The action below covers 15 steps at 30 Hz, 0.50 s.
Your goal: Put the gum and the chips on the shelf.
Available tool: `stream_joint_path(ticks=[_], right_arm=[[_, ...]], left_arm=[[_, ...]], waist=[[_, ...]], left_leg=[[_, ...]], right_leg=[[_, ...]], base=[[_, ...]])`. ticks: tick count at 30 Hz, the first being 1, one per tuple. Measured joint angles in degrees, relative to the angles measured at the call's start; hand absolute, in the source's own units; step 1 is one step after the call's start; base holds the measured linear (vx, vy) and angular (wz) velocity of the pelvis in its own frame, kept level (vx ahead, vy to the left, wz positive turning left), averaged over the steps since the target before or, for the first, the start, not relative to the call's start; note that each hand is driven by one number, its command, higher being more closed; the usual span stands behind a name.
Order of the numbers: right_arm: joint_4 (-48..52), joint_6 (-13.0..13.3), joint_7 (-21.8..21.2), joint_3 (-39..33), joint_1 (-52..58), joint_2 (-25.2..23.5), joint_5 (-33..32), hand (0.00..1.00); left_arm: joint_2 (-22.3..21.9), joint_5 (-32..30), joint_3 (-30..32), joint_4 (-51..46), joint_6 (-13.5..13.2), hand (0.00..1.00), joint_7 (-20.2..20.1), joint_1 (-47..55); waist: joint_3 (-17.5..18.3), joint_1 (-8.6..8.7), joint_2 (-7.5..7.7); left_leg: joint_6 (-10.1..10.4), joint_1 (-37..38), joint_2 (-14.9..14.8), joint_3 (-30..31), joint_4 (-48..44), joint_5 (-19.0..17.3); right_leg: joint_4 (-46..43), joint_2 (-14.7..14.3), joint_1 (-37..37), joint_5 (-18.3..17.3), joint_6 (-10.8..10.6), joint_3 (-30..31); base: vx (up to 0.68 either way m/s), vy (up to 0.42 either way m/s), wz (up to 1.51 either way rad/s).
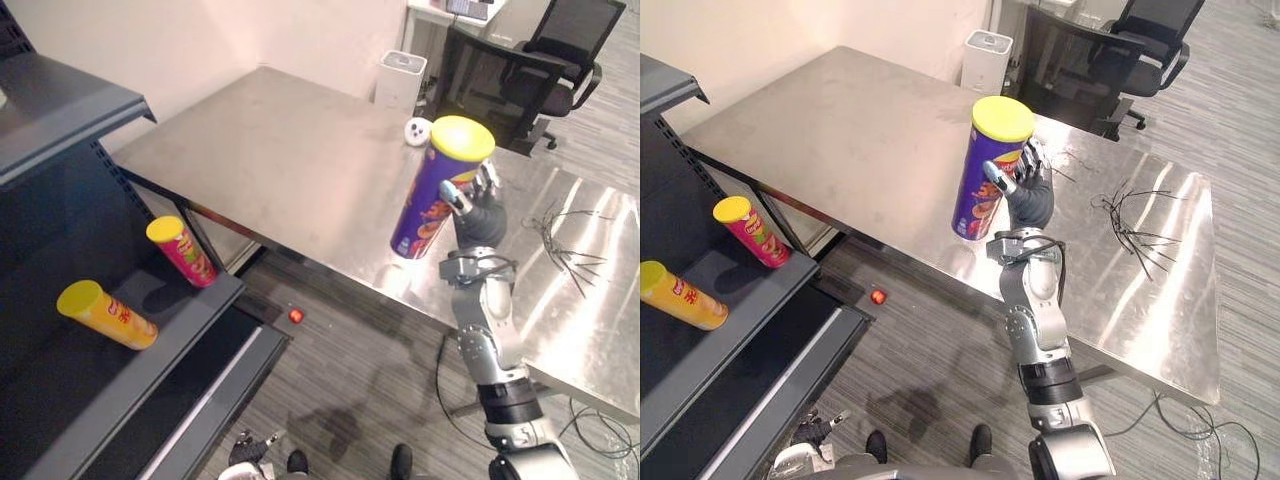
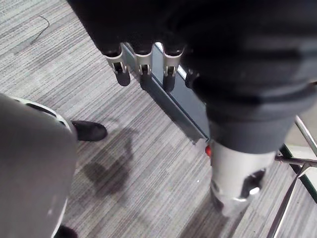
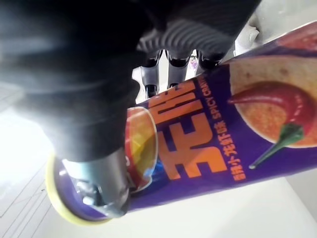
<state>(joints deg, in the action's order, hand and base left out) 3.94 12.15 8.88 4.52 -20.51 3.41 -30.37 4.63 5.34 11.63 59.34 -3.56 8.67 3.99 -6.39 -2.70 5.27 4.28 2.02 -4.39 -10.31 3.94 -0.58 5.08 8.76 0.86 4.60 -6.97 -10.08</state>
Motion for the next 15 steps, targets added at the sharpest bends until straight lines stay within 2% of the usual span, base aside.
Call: stream_joint_path(ticks=[10,13,14,15], right_arm=[[1.82,0.54,-0.15,0.55,3.2,0.0,0.0,1.0],[2.81,0.69,-0.67,1.1,5.08,0.13,-0.12,1.0],[2.78,0.69,-0.74,2.26,5.38,0.09,-1.12,1.0],[2.41,0.69,-0.76,3.44,5.39,-0.02,-1.27,1.0]], left_arm=[[-0.07,-1.49,0.0,0.12,0.0,0.0,0.08,0.74],[-0.15,-1.52,0.03,0.87,-0.04,0.0,0.11,0.77],[-0.17,-1.44,0.09,1.07,-0.06,0.0,0.09,0.63],[-0.14,-1.06,0.43,1.13,-0.06,0.0,0.07,0.22]], waist=[[1.57,0.68,-0.57],[1.84,0.76,-1.2],[1.69,0.73,-1.55],[1.07,0.75,-1.72]], left_leg=[[0.17,0.42,-0.21,-0.74,-0.03,-0.11],[0.5,0.65,-0.59,-0.83,-0.51,-0.38],[0.47,-0.14,-0.9,-0.95,-2.05,-0.93],[0.48,-2.48,-1.1,0.11,-6.93,-2.54]], right_leg=[[0.15,-0.32,-0.01,0.26,0.12,0.97],[-1.15,-0.42,0.27,-0.04,0.39,1.06],[-5.01,-0.1,2.26,-1.83,0.62,1.32],[-11.95,0.66,5.12,-5.12,0.83,1.22]], base=[[-0.02,-0.015,-0.04],[-0.02,-0.013,-0.06],[-0.07,-0.011,0.01],[-0.06,-0.005,0.07]])
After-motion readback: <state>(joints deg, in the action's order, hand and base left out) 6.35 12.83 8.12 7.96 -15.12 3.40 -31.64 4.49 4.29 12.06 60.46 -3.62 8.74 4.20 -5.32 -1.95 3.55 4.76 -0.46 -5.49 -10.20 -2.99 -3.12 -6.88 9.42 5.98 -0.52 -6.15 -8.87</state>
